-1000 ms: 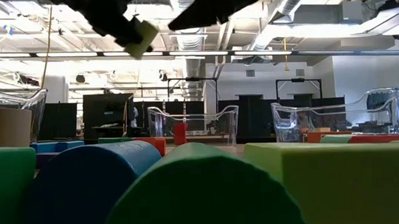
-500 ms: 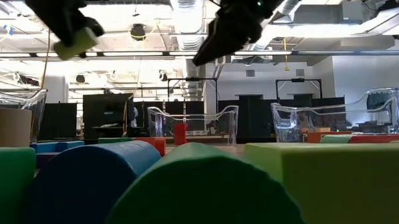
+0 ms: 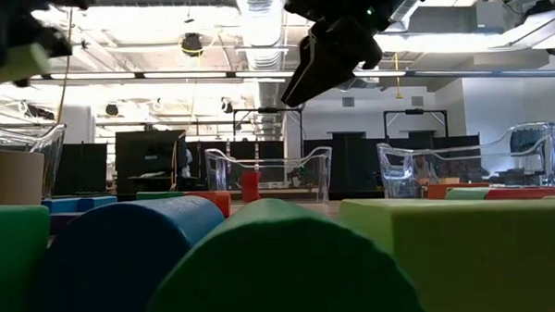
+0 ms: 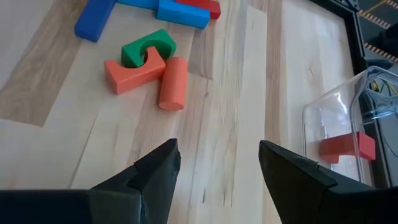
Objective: Sort blocks by size
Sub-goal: Put the light green cylindrical block into the left transparent bin
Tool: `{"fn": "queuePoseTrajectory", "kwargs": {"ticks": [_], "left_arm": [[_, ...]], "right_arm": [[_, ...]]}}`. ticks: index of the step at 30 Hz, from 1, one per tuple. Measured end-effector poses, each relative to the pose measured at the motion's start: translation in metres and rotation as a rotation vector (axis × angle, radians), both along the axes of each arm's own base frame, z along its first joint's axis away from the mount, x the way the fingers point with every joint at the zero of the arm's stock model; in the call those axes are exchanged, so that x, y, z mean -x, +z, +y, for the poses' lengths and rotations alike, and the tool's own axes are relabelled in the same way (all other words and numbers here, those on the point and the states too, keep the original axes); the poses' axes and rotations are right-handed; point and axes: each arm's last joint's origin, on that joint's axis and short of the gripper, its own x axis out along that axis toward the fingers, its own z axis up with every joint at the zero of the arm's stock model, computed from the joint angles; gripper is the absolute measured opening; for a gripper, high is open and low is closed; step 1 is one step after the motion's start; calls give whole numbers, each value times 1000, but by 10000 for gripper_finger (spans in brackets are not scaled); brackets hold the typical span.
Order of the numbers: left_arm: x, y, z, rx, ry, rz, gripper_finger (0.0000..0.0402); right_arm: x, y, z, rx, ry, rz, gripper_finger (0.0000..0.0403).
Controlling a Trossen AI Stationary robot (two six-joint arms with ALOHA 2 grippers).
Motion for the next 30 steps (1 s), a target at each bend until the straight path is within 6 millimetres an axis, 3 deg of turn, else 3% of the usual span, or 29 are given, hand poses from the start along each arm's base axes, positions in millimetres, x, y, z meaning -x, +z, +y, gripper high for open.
{"fn": "queuePoseTrajectory", "kwargs": {"ticks": [8,20,30], "left_arm": [[9,-26,-13,5,50,69,128],[19,-63,-15,-16,124,157,133],[18,-67,-15,-40,135,134,163]], "right_arm": [[1,-1,0,-3,4,10,255],[1,-1,0,-9,0,10,255],[1,-1,0,-10,-1,16,255]]}}
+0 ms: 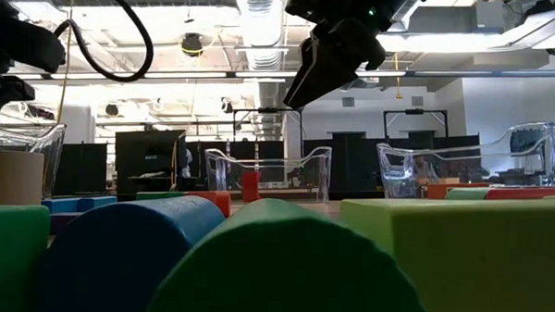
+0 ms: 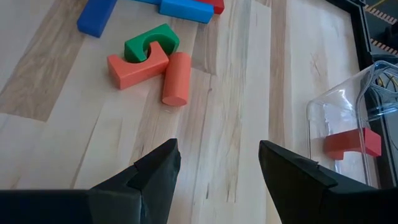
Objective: Sort blocks by size
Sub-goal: Put the light green cylindrical block into the left transparent bin, then put the blue rectangular block into the right transparent bin
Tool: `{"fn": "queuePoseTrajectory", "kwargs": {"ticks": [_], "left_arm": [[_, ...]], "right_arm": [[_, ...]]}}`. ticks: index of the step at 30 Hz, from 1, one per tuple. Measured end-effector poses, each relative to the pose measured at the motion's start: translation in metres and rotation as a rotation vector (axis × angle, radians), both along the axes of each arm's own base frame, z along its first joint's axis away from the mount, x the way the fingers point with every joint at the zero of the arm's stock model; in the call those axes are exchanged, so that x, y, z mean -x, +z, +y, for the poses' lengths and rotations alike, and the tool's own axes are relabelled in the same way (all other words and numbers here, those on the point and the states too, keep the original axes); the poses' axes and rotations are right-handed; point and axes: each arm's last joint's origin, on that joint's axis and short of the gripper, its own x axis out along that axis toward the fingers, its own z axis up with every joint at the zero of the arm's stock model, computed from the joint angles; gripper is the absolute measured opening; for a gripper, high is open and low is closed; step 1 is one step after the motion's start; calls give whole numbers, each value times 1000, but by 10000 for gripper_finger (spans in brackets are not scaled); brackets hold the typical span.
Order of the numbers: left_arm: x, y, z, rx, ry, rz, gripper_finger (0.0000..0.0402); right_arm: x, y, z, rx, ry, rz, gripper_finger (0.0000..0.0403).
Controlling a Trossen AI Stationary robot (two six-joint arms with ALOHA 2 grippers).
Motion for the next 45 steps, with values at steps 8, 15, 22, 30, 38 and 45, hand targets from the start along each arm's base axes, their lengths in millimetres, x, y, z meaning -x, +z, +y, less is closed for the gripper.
{"fn": "queuePoseTrajectory", "kwargs": {"ticks": [8,15,22,30,38,45], "left_arm": [[-1,3,0,-19,-25,-14,184],[-11,35,-2,-84,-75,-171,187],[-20,63,-2,-175,-158,-325,187],[-38,74,5,-234,-243,-452,187],[-52,78,17,-261,-286,-513,187],[-81,65,17,-209,-360,-497,187]], "right_arm": [[2,-2,0,-4,-7,23,255],[2,-2,0,-3,-6,27,255],[3,-3,0,-4,-9,45,255],[6,-5,6,-5,2,75,255],[10,-8,14,-16,7,116,255],[13,-10,16,-27,-5,145,255]]}}
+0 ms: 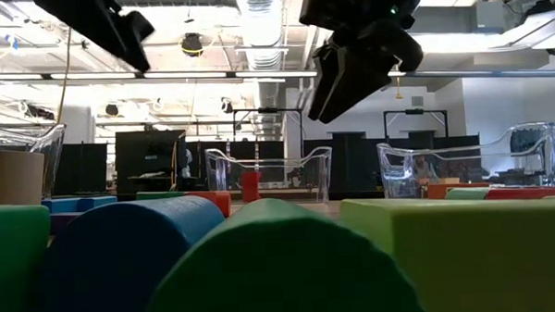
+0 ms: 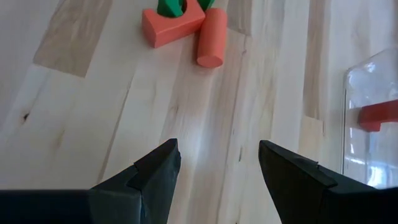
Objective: Sort blocks by size
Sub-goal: Put the blue rectangular block into the right transparent bin
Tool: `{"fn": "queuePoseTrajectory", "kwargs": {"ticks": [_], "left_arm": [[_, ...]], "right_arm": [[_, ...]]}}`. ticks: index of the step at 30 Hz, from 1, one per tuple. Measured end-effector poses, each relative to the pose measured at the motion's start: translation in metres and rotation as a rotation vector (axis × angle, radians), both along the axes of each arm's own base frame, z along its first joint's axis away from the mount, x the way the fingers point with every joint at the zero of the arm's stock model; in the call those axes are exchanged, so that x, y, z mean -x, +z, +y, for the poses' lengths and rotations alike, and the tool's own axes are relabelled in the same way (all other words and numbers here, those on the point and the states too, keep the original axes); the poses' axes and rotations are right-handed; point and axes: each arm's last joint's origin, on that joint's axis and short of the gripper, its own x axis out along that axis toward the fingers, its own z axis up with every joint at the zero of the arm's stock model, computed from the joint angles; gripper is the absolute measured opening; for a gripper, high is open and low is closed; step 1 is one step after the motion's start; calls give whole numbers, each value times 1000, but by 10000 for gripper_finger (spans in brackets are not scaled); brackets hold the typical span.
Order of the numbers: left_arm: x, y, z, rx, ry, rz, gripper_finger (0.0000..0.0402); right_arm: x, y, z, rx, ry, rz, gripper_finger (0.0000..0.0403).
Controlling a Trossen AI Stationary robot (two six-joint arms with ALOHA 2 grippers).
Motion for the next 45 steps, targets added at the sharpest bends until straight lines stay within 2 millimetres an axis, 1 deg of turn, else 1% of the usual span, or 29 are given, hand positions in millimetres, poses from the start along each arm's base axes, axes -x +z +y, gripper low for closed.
{"fn": "queuePoseTrajectory", "kwargs": {"ticks": [5,9,16,20,24,34,45], "left_arm": [[-21,-20,-1,30,-23,87,187],[-33,-36,-1,54,-13,155,187],[-52,-59,-6,106,0,220,187],[-61,-67,-10,150,26,279,187],[-70,-71,-13,190,39,317,187],[-81,-96,-25,241,72,434,187],[-83,-99,-36,259,87,415,187]], "right_arm": [[1,-1,0,-7,-14,13,255],[3,-2,0,-8,-19,33,255],[7,-4,-1,-12,-36,77,255],[11,-7,-1,-20,-57,121,255],[14,-8,2,-23,-61,150,255],[20,-10,13,-16,-40,200,255],[26,-13,14,-18,-62,257,255]]}}
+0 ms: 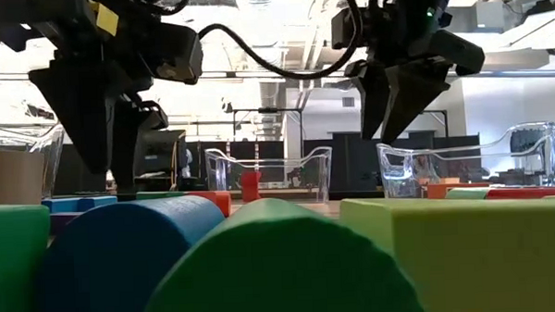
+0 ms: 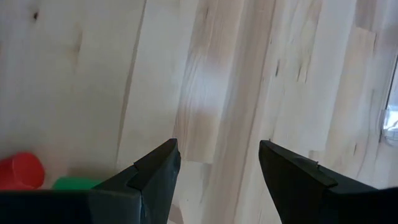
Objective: Sort blocks by size
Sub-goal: Put the blue rectangular block into the right transparent bin
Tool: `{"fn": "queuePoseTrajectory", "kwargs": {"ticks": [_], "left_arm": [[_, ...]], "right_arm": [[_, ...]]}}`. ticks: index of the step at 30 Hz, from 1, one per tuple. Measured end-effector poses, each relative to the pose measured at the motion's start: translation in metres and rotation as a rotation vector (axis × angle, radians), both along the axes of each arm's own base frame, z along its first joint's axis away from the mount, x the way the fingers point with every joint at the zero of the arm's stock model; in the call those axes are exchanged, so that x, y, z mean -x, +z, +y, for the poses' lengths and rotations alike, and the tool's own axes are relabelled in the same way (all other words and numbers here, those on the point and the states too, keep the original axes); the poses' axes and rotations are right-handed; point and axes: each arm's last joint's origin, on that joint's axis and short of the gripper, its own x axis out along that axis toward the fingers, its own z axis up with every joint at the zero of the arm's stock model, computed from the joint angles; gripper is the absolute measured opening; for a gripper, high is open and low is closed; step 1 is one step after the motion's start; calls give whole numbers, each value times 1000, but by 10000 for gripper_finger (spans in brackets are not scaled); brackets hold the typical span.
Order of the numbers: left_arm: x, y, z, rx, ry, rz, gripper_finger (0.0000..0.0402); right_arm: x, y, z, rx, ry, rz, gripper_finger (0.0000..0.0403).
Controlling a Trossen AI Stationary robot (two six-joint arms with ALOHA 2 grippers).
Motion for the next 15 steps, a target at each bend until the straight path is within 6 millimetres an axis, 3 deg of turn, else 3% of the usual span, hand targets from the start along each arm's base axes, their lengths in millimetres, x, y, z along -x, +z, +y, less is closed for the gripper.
{"fn": "queuePoseTrajectory", "kwargs": {"ticks": [10,15], "left_arm": [[-6,-28,-2,-71,-2,81,187],[-6,-30,-2,-78,-1,85,187]], "right_arm": [[5,3,6,-7,5,-2,255],[14,10,3,-23,-18,-41,255]]}}
